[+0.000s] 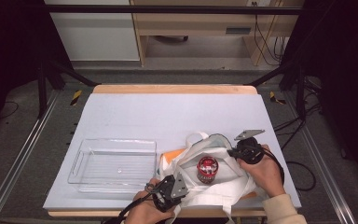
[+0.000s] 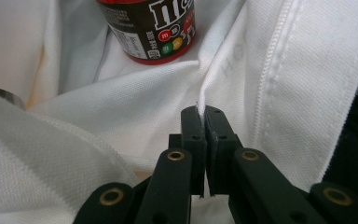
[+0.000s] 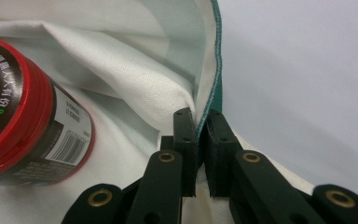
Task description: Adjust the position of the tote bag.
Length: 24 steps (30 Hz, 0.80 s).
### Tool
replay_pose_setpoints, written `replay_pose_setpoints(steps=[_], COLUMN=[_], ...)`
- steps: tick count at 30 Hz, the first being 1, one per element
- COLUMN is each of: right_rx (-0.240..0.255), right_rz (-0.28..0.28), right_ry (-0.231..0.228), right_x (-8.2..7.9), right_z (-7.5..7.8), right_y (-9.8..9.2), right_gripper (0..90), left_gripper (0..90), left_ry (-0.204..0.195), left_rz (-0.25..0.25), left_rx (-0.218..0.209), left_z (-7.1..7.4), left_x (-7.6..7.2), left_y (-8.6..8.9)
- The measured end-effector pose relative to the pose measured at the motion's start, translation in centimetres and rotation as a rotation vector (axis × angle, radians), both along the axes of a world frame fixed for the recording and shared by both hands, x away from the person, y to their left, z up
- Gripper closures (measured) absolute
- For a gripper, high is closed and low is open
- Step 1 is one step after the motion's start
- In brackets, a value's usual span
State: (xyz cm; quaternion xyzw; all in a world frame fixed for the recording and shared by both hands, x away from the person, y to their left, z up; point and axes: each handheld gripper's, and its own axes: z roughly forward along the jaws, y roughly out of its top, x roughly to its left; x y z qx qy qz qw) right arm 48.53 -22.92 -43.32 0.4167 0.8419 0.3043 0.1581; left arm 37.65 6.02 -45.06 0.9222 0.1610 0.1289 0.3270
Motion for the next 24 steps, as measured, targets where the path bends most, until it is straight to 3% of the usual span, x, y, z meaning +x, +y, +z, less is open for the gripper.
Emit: replay_pose_setpoints(steps=[24], right_rx=[-0.011], right_rz=[-0.029], right_ry=[-0.018], right_x=[-0.32], right_z=[0.40], right_y=[-0.33], right_gripper=[85.3], left_gripper=[88.2], left_ry=[-0.011], left_rz=[0.003], left_rx=[0.004], left_z=[0.00], left_x=[-0.08], left_y=[0.27])
